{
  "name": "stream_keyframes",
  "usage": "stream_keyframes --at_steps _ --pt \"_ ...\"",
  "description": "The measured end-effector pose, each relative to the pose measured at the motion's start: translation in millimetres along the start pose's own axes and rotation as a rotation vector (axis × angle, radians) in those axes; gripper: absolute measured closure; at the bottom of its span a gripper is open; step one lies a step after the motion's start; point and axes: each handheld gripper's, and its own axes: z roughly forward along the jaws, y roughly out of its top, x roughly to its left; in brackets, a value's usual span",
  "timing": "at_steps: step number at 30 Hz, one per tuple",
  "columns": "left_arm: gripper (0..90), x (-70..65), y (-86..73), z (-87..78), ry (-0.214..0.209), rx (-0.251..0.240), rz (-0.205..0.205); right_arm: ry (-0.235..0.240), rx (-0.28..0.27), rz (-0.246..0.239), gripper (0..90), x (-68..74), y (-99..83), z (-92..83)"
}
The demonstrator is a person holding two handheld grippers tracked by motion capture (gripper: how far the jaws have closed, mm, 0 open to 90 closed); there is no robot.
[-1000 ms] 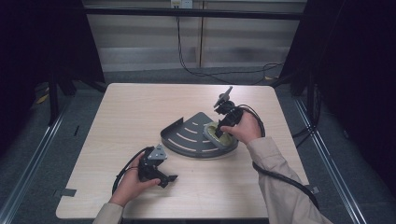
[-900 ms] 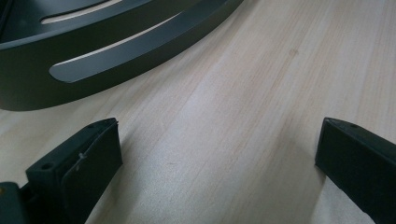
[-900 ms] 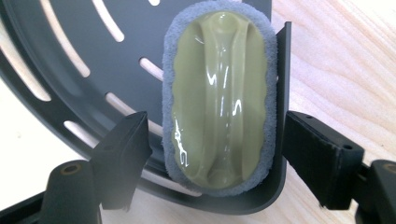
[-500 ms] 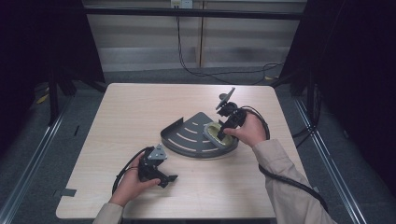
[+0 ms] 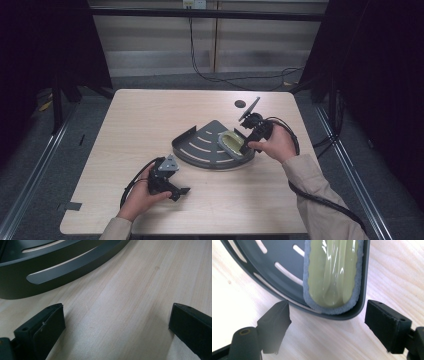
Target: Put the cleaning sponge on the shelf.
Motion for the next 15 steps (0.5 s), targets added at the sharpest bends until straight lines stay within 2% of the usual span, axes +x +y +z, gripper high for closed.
stream_keyframes --at_steps 15 --pt "0.0 -0.3 0.0 -0.1 0.0 0.002 -0.003 0.021 -0.019 -0.027 17.1 6.7 -23.4 -1.4"
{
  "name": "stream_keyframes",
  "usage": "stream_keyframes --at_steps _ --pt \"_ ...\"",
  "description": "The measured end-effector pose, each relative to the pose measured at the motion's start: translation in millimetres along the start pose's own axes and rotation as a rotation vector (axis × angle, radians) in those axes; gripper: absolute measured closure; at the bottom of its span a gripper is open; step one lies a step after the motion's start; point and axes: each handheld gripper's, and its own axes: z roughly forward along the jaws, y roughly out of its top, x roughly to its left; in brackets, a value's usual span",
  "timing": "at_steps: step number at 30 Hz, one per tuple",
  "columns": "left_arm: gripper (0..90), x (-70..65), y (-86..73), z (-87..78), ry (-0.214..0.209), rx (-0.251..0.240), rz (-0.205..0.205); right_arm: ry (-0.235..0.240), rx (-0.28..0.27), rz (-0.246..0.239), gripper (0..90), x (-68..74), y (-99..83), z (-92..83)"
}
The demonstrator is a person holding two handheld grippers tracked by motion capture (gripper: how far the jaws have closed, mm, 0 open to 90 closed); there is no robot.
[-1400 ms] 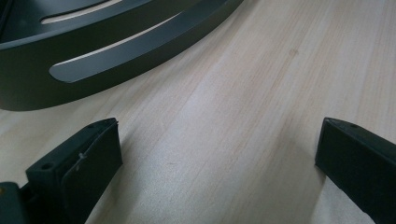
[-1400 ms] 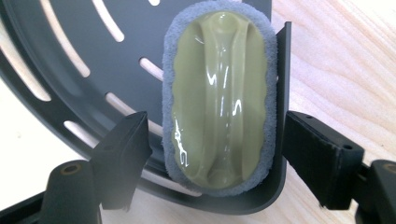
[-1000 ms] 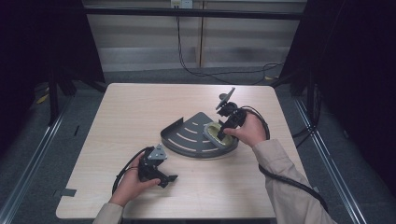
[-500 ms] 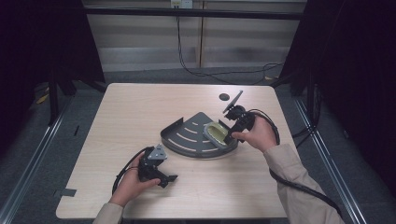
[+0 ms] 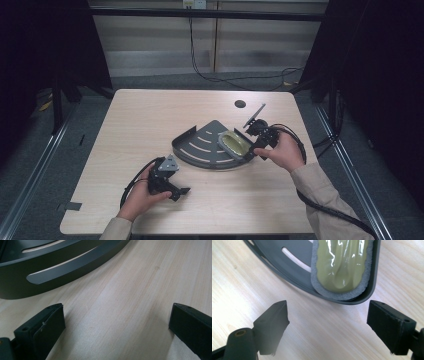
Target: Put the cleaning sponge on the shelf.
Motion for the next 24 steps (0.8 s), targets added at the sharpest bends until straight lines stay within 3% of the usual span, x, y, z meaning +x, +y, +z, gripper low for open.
stream_keyframes --at_steps 10,24 --pt "0.0 0.3 0.0 -0.1 -0.002 0.002 0.004 0.023 -0.014 -0.014 15.0 3.3 -17.2 0.5" --pt "0.0 0.3 0.0 -0.1 -0.002 0.002 0.004 0.046 -0.042 -0.02 15.1 -2.5 -49.3 9.6"
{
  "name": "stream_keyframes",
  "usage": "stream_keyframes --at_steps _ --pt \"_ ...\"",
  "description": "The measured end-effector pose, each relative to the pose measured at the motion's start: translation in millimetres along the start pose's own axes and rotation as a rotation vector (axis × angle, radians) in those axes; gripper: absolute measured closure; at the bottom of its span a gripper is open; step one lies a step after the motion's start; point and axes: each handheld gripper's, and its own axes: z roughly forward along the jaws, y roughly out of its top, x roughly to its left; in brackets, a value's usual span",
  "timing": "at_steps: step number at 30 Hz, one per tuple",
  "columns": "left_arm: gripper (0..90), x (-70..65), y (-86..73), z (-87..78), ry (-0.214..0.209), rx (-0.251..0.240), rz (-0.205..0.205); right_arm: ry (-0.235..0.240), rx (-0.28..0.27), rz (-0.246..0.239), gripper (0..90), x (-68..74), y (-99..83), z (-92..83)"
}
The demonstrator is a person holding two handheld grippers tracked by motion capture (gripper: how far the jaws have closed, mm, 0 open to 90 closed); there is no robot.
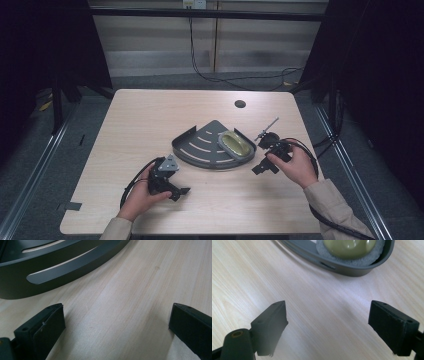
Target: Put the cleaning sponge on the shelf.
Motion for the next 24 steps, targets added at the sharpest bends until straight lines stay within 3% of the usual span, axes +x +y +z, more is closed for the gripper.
stream_keyframes --at_steps 24 --pt "0.0 0.0 0.0 0.0 0.0 0.0 0.0 0.024 0.005 0.007 15.1 3.3 -44.5 15.2"
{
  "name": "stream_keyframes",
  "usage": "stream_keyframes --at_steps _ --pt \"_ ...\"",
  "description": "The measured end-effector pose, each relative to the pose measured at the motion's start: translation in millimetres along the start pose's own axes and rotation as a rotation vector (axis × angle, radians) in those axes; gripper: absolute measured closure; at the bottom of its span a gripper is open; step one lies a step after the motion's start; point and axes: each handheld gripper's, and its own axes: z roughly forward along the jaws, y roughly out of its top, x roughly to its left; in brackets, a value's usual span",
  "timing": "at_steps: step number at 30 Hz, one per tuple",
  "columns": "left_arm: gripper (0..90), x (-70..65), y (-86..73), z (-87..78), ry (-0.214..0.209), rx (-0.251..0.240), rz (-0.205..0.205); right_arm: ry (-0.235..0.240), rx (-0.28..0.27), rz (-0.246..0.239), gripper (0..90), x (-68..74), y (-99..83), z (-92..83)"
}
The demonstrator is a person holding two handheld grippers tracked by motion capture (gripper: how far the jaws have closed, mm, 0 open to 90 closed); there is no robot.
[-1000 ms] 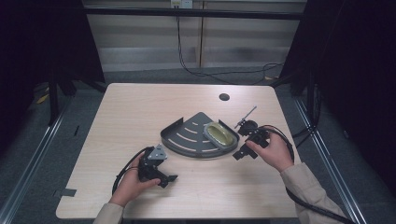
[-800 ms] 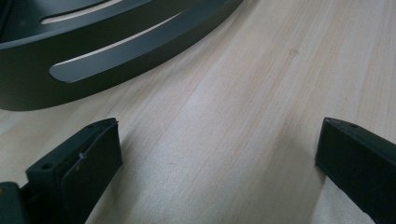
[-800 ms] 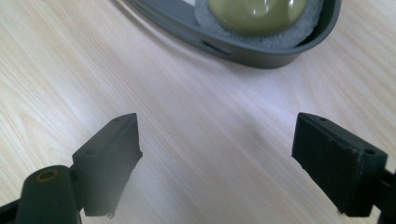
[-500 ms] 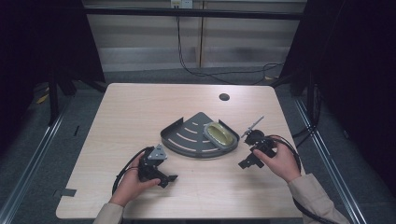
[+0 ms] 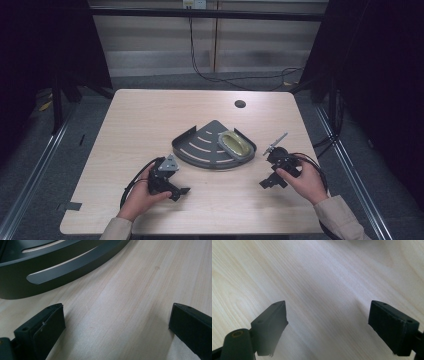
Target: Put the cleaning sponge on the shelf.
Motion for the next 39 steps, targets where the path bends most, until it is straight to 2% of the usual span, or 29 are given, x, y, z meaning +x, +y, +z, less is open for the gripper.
stream_keyframes --at_steps 19,31,39 --pt "0.0 -0.1 0.0 0.0 0.0 0.0 -0.001 -0.001 0.016 0.015 15.1 -4.1 -29.0 9.5" --pt "0.0 -0.2 -0.1 0.0 0.001 -0.001 -0.002 -0.029 -0.054 -0.021 13.5 -0.5 -42.8 10.9" --pt "0.0 -0.3 -0.2 0.0 0.002 -0.001 -0.003 -0.08 -0.111 -0.058 9.8 4.3 -51.8 14.5"
